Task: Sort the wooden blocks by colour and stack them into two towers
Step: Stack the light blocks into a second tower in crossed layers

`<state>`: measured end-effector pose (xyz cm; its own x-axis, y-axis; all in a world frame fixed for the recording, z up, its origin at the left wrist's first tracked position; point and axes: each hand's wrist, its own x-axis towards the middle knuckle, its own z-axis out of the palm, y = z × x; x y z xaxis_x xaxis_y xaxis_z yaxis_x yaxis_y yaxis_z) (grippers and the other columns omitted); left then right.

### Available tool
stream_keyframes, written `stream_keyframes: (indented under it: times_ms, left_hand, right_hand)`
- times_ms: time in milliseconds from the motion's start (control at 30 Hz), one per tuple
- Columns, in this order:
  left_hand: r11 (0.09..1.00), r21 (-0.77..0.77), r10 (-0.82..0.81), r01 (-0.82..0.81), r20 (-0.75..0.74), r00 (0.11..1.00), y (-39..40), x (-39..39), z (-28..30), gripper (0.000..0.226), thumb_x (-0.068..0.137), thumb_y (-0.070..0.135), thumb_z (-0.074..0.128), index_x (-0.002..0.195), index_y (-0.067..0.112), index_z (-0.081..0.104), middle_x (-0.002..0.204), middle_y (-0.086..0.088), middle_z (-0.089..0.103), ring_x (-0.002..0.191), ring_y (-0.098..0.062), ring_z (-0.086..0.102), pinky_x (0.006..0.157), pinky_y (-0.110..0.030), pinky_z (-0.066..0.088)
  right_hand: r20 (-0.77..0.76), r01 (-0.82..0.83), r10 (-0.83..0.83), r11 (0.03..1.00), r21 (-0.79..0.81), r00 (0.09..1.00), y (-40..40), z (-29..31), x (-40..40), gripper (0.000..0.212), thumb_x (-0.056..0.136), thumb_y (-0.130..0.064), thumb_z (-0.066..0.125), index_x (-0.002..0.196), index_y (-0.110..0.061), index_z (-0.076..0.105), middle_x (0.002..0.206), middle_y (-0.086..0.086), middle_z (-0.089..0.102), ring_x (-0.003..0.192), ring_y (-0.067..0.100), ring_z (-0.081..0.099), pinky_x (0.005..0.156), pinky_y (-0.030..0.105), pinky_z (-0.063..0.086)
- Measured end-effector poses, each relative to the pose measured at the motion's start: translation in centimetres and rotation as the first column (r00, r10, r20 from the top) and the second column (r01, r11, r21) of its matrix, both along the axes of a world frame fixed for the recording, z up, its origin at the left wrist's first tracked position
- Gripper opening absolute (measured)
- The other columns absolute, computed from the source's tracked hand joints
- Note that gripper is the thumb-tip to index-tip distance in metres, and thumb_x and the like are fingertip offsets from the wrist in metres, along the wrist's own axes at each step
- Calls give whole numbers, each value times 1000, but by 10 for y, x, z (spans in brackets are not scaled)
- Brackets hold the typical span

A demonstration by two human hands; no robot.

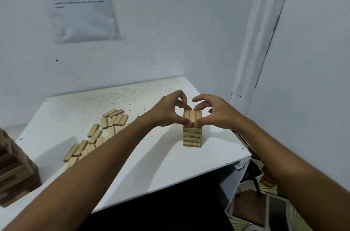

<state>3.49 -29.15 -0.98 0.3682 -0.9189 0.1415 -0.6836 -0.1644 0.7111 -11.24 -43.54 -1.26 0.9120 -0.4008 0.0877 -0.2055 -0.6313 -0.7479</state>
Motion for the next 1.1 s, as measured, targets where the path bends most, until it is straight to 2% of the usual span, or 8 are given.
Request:
stream_keyframes:
  times_ms: [67,167,333,467,700,867,1100]
  left_hand:
    - [1000,12,-7,7,0,1000,-3,-1,-3,54,65,17,89,98,13,47,92,20,69,102,3,57,82,-18,43]
    - [1000,21,-6,6,-1,1000,-5,-2,-6,53,65,19,89,99,12,48,91,22,67,101,7,55,79,-17,43]
    - [1000,17,-5,5,-8,1000,-4,-1,-10,52,65,17,89,97,14,48,95,18,70,105,-3,57,83,-20,44]
    - [1000,12,-12,12,-20,1000,-4,0,-13,51,66,16,88,98,13,48,100,12,72,103,-1,57,76,-8,41]
    - [1000,13,-3,3,-18,1000,-4,0,-16,49,67,19,88,94,23,48,104,12,70,103,2,55,74,-6,40]
    - [1000,5,-6,6,-17,1000,-4,0,-17,47,67,18,88,94,22,49,105,10,70,104,-3,55,76,-12,42]
    - [1000,-3,-14,14,-7,1000,-3,0,-17,46,67,19,88,93,25,51,108,7,70,104,-9,56,76,-14,43]
  right_hand:
    - [-11,6,-5,1000,13,1000,-2,-3,-2,68,66,-13,86,124,-28,55,108,-4,68,107,12,61,87,37,52]
    - [-8,-2,2,1000,21,1000,-3,-6,-4,68,67,-12,85,125,-27,54,107,-4,68,110,11,59,86,29,49]
    - [-10,-10,11,1000,26,1000,-3,-11,-3,67,68,-13,84,126,-27,54,106,-3,68,109,10,58,84,22,45]
    - [-5,-12,12,1000,26,1000,-2,-15,-3,68,69,-13,84,128,-25,53,108,-1,67,109,10,57,82,16,41]
    - [0,-7,7,1000,9,1000,-2,-18,-2,70,67,-16,85,128,-28,53,111,-3,66,110,8,57,86,25,47]
    - [9,-10,10,1000,13,1000,-3,-18,-3,69,68,-16,85,127,-28,54,112,-3,65,109,8,57,83,19,44]
    - [10,-16,16,1000,12,1000,-3,-19,-3,66,68,-17,85,125,-31,54,113,-3,64,109,7,57,83,20,45]
